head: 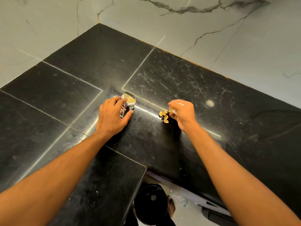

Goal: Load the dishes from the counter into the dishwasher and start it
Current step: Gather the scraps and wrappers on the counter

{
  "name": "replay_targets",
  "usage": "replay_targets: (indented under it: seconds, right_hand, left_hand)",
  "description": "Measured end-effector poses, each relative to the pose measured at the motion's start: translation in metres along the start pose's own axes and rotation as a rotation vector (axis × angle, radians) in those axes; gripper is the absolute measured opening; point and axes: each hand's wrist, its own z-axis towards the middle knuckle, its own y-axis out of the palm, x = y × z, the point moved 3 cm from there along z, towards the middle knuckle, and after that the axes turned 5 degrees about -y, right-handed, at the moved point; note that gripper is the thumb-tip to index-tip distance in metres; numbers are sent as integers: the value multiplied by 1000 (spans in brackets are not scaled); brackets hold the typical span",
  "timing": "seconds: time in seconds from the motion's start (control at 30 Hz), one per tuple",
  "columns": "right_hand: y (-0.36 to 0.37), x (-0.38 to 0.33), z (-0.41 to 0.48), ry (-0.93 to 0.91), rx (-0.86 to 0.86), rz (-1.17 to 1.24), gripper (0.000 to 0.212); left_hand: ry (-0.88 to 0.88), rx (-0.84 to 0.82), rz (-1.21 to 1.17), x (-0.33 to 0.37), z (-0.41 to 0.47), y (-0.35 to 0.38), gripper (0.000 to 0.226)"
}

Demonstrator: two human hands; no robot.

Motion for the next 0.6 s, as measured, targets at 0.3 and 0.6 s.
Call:
replay_targets:
  seconds: [0.3,0.6]
  right_hand:
    - [-41,-10,-22,261,59,877,21]
    - [-37,-3,-30,406,-82,955,16]
  left_hand:
    - [-78,-52,-215,25,6,-22,54]
    - [-293,-155,-176,81,16,-12,63]
